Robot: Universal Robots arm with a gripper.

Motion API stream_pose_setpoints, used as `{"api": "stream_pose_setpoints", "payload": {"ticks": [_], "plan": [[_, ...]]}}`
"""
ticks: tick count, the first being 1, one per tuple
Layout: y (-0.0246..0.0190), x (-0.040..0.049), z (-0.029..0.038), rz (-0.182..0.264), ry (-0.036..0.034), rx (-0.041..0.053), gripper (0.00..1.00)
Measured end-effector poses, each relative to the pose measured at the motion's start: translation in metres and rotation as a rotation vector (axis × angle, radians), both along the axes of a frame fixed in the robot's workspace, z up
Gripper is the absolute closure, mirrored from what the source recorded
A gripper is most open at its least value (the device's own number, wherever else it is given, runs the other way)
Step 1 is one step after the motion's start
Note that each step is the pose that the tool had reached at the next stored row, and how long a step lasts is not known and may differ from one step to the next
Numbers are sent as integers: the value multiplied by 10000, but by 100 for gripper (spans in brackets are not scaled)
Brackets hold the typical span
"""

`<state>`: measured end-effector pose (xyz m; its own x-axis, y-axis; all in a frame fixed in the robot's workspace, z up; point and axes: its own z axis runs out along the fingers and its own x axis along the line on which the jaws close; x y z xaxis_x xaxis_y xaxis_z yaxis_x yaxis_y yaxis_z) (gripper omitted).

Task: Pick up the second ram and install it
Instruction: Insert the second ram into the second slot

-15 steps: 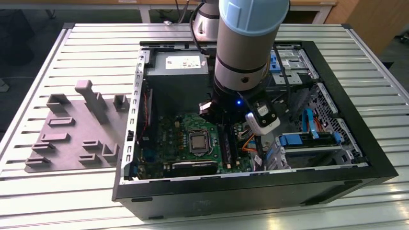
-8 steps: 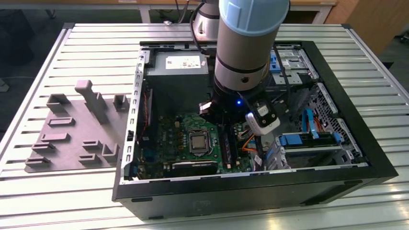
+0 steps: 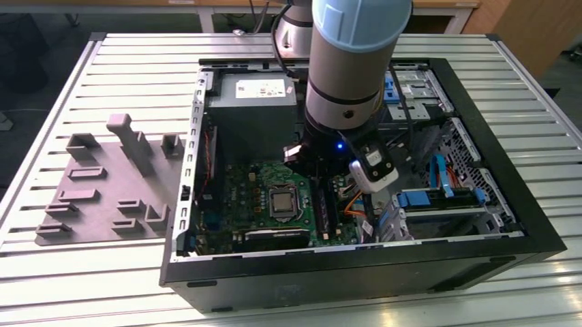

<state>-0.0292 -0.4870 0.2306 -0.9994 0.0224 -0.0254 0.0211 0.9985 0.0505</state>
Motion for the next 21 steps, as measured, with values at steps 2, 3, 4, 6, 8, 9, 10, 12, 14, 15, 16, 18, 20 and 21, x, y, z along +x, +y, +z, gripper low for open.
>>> {"api": "stream_pose_setpoints", "payload": {"ticks": [2,3,4,6,8,9,10,12,14,15,16,18,20,21], "plan": [[0,0,-1,0,1,-2,89],[0,0,-4,0,0,0,89],[0,0,-8,-1,0,2,89],[0,0,-10,0,1,0,89],[0,0,-12,0,1,1,89],[0,0,-13,0,1,2,89],[0,0,-13,0,1,1,89],[0,0,-13,0,1,1,89],[0,0,-13,0,1,2,89],[0,0,-13,0,1,2,89],[0,0,-13,0,1,5,89],[0,0,-15,0,0,91,89],[0,0,-14,0,-1,143,89],[0,0,-14,-1,0,143,89]]}}
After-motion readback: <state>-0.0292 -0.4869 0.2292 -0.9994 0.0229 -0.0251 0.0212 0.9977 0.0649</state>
